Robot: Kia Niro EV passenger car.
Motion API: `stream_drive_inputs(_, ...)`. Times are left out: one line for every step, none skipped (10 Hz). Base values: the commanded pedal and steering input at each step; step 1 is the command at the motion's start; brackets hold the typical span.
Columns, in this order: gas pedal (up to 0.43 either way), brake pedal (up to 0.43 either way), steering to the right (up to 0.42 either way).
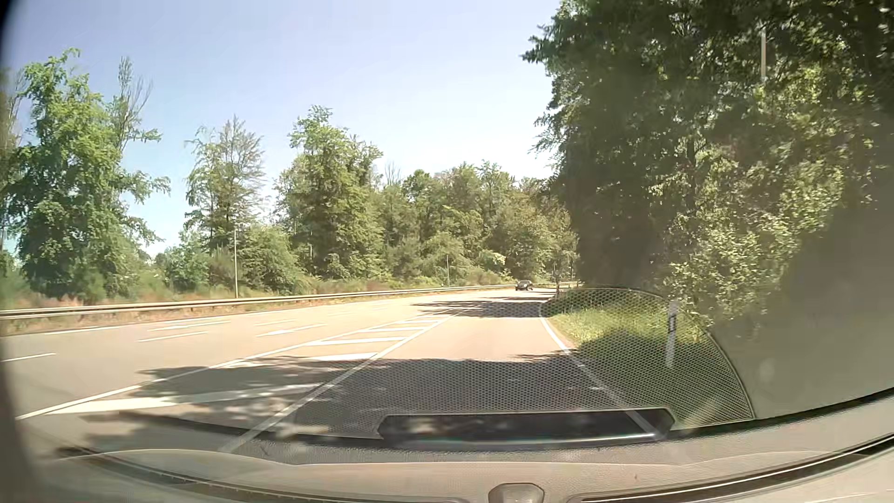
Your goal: Follow the waypoints while adhering to traffic rules and regulations
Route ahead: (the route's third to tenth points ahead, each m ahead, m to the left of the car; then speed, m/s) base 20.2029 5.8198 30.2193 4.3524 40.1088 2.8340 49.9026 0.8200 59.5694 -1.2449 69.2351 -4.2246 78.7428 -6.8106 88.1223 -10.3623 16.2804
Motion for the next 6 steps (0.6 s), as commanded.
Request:
stream_drive_inputs(0.047,0.03,0.019)
stream_drive_inputs(0.047,0.024,0.019)
stream_drive_inputs(0.047,0.03,0.019)
stream_drive_inputs(0.047,0.03,0.019)
stream_drive_inputs(0.047,0.03,0.019)
stream_drive_inputs(0.047,0.03,0.019)
